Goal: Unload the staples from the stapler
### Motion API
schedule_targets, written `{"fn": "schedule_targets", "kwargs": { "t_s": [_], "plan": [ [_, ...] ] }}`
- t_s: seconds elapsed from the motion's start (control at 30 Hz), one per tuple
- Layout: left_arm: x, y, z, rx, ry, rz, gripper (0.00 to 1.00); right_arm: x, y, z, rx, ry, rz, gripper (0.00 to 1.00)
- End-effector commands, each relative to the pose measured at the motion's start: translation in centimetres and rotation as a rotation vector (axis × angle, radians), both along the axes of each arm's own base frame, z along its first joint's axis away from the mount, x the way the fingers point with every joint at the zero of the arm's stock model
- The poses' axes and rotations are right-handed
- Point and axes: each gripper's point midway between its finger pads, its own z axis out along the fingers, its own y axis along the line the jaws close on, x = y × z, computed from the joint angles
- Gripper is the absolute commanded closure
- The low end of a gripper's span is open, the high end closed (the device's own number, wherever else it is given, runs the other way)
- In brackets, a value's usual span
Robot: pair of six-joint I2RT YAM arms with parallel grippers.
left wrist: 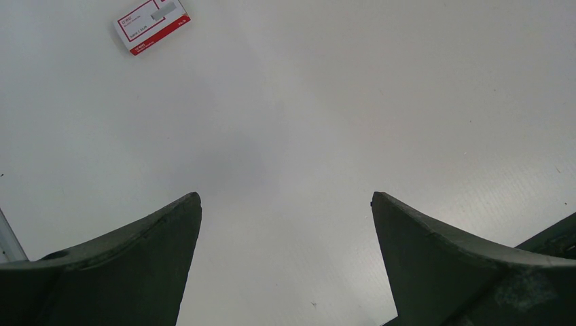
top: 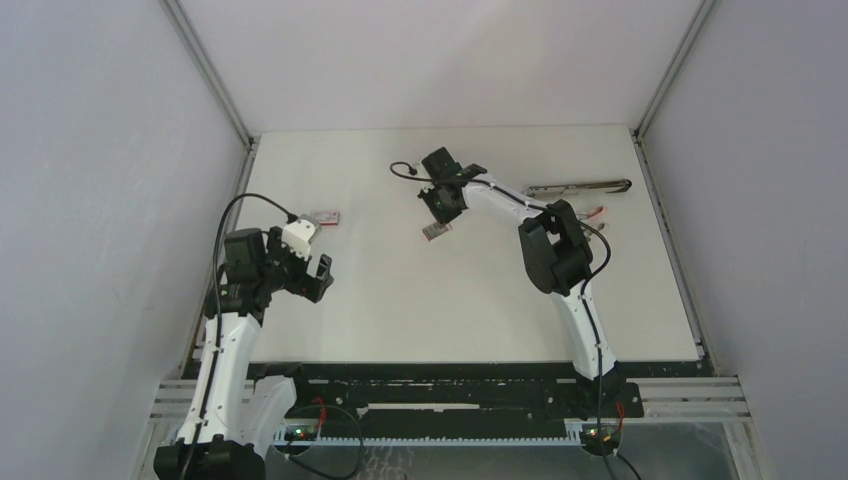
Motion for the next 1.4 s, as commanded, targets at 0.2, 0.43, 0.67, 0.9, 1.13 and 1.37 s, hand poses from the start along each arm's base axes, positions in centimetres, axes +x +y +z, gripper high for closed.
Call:
{"fn": "schedule_targets", "kwargs": {
  "t_s": [0.2, 0.43, 0.67, 0.9, 1.13, 1.37],
  "plan": [
    [0.23, 0.13, -0.19, -0.001, -0.023, 0.001, 0.0, -0.7, 0.04, 0.19, 0.001, 0.007, 0.007, 1.0],
    [0.23, 0.13, -0.16, 0.0, -0.024, 0.001, 0.0, -0.78, 0.24, -0.1, 0.004, 0.011, 0.007, 1.0],
    [0.22, 0.16, -0.16, 0.001, -0.024, 0.003, 0.0, -0.61, 0.52, -0.3, 0.002, 0.007, 0.005, 1.0],
    [0.22, 0.16, -0.15, 0.001, -0.025, 0.003, 0.0, -0.51, 0.63, -0.47, -0.004, 0.002, 0.002, 1.0],
    [0.22, 0.16, -0.13, 0.002, -0.025, 0.003, 0.0, -0.5, 0.76, -0.69, -0.007, 0.004, -0.001, 1.0],
    [0.22, 0.14, -0.21, 0.001, -0.022, 0.002, 0.0, -0.32, 0.62, -0.21, -0.007, -0.007, -0.005, 0.94]
  ]
}}
